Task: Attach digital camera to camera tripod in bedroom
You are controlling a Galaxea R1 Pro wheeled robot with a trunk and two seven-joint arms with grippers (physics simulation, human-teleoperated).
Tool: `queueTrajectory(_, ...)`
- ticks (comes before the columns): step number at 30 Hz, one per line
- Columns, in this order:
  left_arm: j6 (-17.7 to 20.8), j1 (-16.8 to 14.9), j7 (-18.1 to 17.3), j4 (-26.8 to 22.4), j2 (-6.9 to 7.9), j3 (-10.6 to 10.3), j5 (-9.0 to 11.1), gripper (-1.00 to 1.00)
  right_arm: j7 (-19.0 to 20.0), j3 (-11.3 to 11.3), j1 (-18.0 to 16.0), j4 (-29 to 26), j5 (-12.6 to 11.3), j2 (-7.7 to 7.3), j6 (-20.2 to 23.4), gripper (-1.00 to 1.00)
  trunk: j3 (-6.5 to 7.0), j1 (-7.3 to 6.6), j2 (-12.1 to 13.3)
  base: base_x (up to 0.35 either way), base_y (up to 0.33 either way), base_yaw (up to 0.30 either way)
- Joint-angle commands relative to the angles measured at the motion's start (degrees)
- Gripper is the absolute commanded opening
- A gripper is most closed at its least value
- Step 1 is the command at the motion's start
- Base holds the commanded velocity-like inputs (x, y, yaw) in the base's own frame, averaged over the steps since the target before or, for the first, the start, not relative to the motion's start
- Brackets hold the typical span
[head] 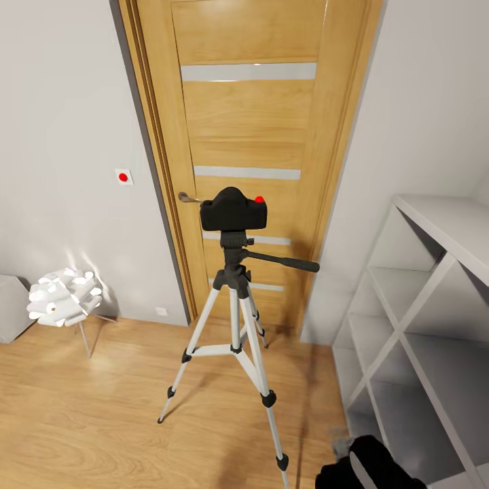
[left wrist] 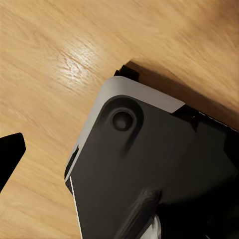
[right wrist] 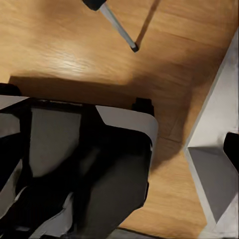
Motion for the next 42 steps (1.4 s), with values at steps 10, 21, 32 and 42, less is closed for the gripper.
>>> queueTrajectory(10, 0.2, -0.1, 0.1, 0.0, 0.0, -0.5, 0.5, 1.0, -0.2, 0.2, 0.2, 24.9, 5.6, 0.69, -25.9, 1.0, -0.1, 0.03, -0.1, 0.0, 0.0, 0.0)
queueTrajectory(21, 0.2, -0.1, 0.1, 0.0, 0.0, -0.5, 0.5, 1.0, -0.4, -0.1, 0.2, 34.0, 6.5, 0.86, -35.4, 1.0, -0.1, 0.03, -0.1, 0.0, 0.0, 0.0)
queueTrajectory(32, 0.2, 0.0, 0.1, 0.1, 0.0, -0.4, 0.5, 1.0, -0.5, -0.4, 0.2, 46.0, 5.9, 0.83, -46.4, 1.0, -0.1, 0.03, -0.1, 0.0, 0.0, 0.0)
queueTrajectory(42, 0.1, 1.7, 0.1, 0.1, -0.86, -0.5, 0.5, 1.0, -1.0, -0.5, 4.2, 47.8, 5.4, 0.93, -47.8, 1.0, -0.01, 0.03, -0.1, 0.0, 0.0, 0.0)
